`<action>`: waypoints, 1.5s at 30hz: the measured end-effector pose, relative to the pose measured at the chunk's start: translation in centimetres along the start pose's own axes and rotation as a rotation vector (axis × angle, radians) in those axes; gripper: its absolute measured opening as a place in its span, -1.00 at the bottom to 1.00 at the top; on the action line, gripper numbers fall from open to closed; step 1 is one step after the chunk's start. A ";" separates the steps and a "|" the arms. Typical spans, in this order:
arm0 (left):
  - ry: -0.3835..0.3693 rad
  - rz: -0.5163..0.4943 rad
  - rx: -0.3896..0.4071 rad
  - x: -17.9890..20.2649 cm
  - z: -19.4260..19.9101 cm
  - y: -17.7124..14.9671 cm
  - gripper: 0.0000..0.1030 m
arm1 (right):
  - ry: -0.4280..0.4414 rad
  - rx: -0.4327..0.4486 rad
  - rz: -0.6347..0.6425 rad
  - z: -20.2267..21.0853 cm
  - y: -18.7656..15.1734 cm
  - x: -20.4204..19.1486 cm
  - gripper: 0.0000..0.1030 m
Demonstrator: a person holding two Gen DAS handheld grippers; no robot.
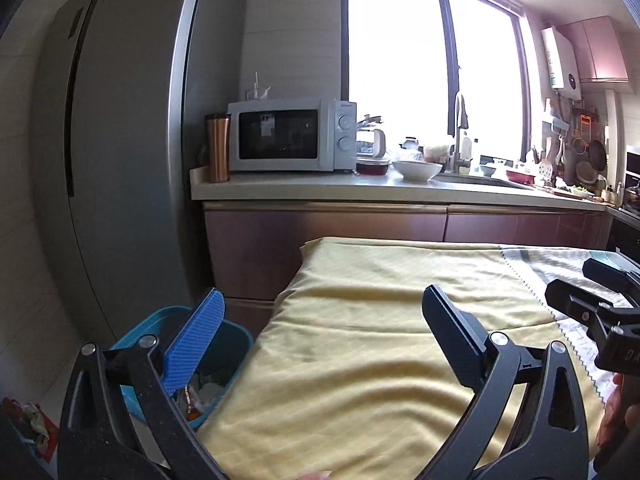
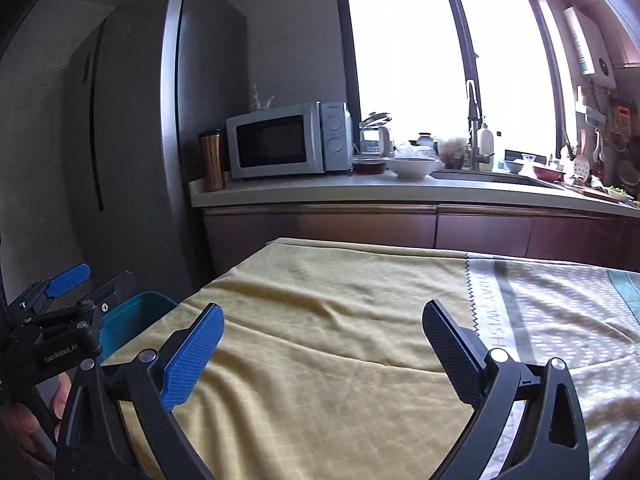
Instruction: Collect trash
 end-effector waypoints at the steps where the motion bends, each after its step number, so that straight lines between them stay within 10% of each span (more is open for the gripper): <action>1: -0.004 -0.001 0.002 0.3 0.0 -0.1 0.89 | -0.018 0.005 -0.002 0.5 -0.2 0.3 0.87; 45: -0.081 -0.091 0.114 5.7 2.8 -1.5 0.89 | -0.160 0.070 -0.062 4.8 -1.5 4.2 0.87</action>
Point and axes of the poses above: each gripper's, at about its wrist camera, not at the fingertips, and z roughly against the way its jaws point, x to its right, y to its top, the point moved 2 cm from there along -z, roughly the way its jaws point, and after that the axes turned 12 degrees about z, right-handed, at the moved point
